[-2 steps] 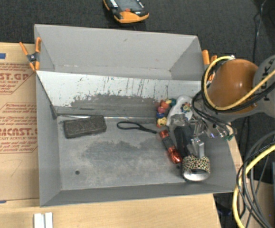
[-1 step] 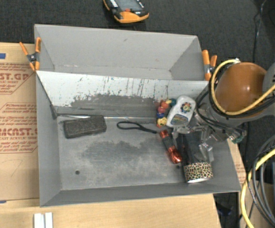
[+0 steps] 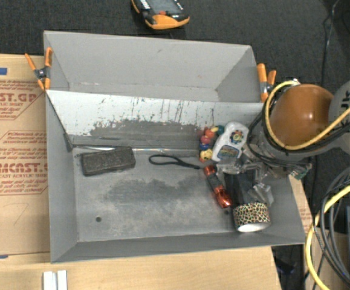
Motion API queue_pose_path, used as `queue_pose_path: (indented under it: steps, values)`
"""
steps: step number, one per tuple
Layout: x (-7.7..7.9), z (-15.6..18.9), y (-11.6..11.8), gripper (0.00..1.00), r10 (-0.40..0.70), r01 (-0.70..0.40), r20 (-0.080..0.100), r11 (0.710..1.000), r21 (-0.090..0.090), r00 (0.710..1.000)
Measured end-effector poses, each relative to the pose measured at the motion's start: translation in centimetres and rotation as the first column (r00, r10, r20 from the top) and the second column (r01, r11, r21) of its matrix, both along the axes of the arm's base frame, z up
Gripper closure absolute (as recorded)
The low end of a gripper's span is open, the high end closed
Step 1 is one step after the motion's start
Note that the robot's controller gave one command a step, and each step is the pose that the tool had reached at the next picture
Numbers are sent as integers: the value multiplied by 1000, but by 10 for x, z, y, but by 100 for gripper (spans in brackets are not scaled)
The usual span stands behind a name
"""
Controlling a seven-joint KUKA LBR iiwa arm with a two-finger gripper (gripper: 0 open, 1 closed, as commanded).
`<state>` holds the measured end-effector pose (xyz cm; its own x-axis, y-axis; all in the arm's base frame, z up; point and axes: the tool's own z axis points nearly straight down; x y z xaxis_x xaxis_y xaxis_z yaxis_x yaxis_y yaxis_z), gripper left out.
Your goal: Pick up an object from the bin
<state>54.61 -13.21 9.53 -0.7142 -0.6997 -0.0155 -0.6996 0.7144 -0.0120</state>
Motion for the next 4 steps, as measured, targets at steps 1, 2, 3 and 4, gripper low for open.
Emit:
queue_pose_path:
  steps: [1,2,3,4]
  values:
    - [-22,10,-6,0,146,-146,19,989,-5,989]
    - [-14,-3,-8,0,172,-172,6,985,1,985]
    - [-29,-12,9,0,342,-341,43,940,-17,939]
    - [-26,-16,-2,100,595,-596,27,803,5,803]
